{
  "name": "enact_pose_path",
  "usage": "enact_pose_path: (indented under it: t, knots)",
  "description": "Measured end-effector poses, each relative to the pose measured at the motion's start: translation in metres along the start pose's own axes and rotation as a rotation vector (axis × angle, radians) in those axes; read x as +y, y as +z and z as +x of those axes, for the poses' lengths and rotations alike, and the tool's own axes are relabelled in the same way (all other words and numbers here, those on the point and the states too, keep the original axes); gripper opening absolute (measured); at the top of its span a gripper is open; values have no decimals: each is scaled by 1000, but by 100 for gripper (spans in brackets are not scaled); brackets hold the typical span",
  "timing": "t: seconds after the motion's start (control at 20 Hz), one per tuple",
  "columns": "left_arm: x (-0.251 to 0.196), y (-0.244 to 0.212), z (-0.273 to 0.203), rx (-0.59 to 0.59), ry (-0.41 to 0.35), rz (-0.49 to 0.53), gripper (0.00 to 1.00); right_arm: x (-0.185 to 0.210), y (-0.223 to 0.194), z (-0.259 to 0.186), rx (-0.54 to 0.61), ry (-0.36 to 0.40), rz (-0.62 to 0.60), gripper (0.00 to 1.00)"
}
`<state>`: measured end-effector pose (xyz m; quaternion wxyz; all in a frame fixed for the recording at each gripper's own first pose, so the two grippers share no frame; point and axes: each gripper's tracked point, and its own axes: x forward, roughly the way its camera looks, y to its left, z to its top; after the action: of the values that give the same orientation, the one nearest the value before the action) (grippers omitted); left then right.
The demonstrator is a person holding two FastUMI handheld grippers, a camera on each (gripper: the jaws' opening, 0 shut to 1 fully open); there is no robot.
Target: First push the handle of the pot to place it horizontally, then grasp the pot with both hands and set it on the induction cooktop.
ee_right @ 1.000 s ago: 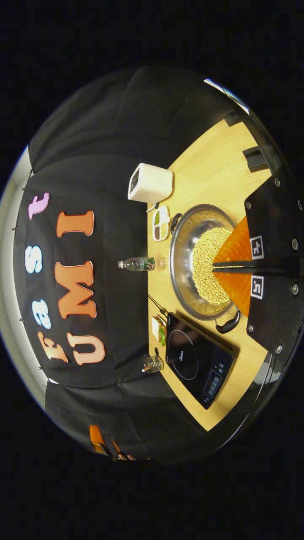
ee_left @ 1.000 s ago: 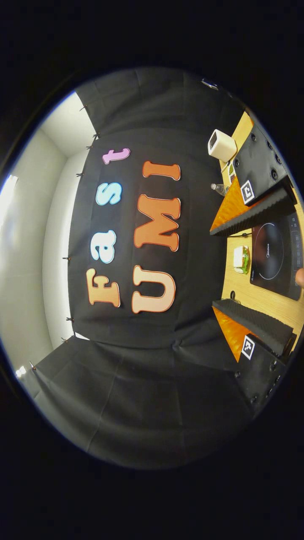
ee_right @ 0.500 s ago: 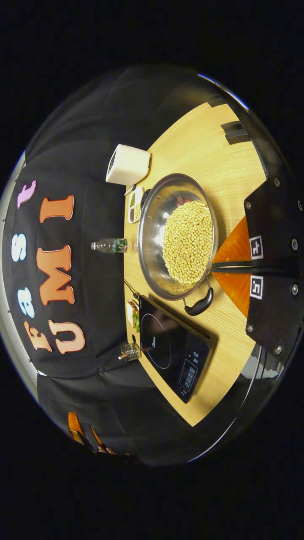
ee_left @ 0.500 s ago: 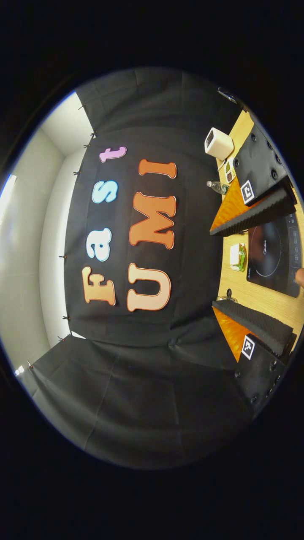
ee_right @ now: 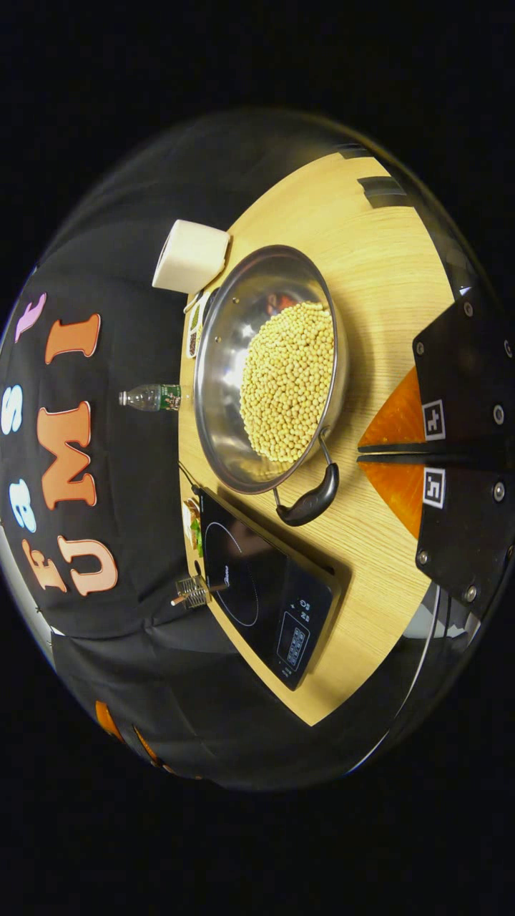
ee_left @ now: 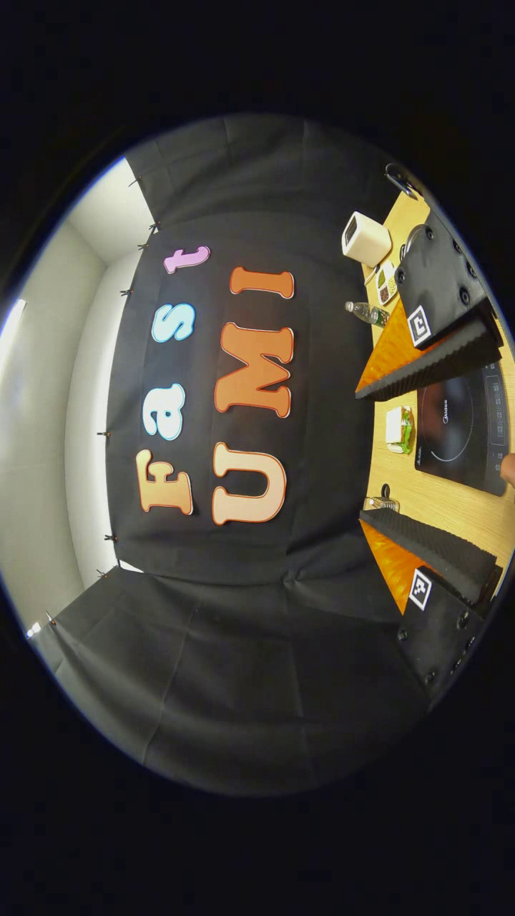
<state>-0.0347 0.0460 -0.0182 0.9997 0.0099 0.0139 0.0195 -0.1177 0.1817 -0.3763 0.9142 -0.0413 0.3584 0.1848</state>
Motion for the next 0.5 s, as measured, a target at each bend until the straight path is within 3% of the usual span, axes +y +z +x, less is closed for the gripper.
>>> enact_pose_path:
  t: [0.5]
  knots:
    - [-3, 3, 1, -2, 1, -3, 97, 15, 11, 13, 10, 35, 9, 0]
